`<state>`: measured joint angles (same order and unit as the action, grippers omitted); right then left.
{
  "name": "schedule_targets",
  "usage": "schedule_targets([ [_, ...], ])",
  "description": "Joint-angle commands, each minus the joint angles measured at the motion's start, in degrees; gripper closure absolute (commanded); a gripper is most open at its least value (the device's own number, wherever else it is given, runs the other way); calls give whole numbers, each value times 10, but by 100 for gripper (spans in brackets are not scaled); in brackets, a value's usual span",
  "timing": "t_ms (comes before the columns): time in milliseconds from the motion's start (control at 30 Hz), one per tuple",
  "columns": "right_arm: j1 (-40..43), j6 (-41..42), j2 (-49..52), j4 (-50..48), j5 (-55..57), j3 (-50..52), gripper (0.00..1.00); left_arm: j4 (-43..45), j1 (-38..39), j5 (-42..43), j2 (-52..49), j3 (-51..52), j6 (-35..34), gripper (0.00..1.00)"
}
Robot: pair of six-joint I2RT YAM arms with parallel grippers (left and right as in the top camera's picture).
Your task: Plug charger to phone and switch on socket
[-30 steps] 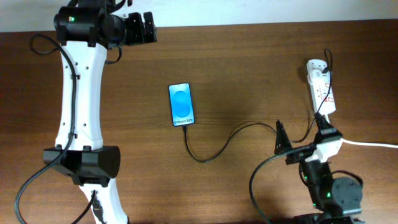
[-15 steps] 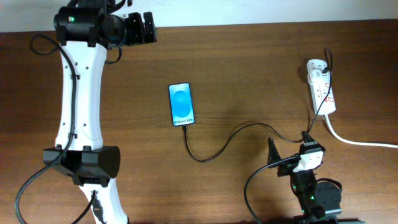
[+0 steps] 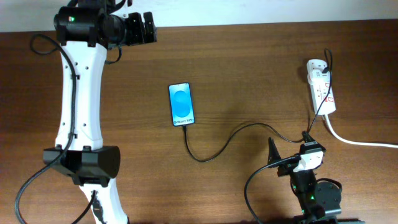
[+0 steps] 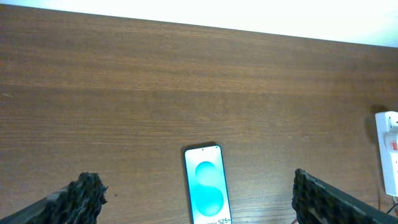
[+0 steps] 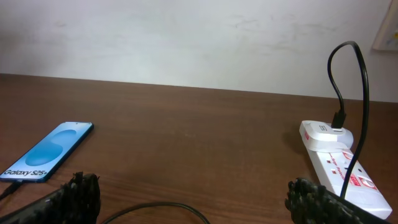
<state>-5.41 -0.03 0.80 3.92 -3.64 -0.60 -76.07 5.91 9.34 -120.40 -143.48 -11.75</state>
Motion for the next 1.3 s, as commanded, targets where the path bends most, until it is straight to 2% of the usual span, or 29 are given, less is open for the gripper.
schedule_targets([
  [0,-1,0,-6,4,9,3,2,-10,-1,-4,0,-2,1,1],
  [133,-1,0,-6,4,9,3,2,-29,2,-4,-1,-1,1,1],
  [200,-1,0,-6,4,9,3,2,-7,0,-17,26,42,1,1],
  [233,-1,0,-6,4,9,3,2,42,0,-17,59,103,9,1],
  [267,-1,0,-6,4,9,3,2,149,0,-17,126,228,25,1],
  [367,-1,0,-6,4,9,3,2,370,-1,-17,294,529,70,1],
  [467,-1,0,-6,4,9,3,2,527,-1,-17,440,754,165,1],
  [500,-1,0,-6,4,9,3,2,593,-1,-17,510,857,192,1],
  [567,-1,0,-6,4,9,3,2,672,-1,-33,586,967,192,1],
  [633,-1,0,-6,4,9,3,2,807,-1,-54,709,1146,194,1],
  [733,-1,0,-6,4,9,3,2,896,-13,-56,886,1335,205,1],
  [767,-1,0,-6,4,9,3,2,897,-23,-57,944,1379,205,1],
  [867,-1,0,-6,4,9,3,2,892,-36,-58,1024,1427,205,1],
  [1100,-1,0,-6,4,9,3,2,746,-36,-97,1141,1429,207,1],
  [1200,-1,0,-6,4,9,3,2,713,-36,-98,1203,1430,225,1],
  [1267,-1,0,-6,4,9,3,2,713,-40,-98,1202,1430,230,1],
])
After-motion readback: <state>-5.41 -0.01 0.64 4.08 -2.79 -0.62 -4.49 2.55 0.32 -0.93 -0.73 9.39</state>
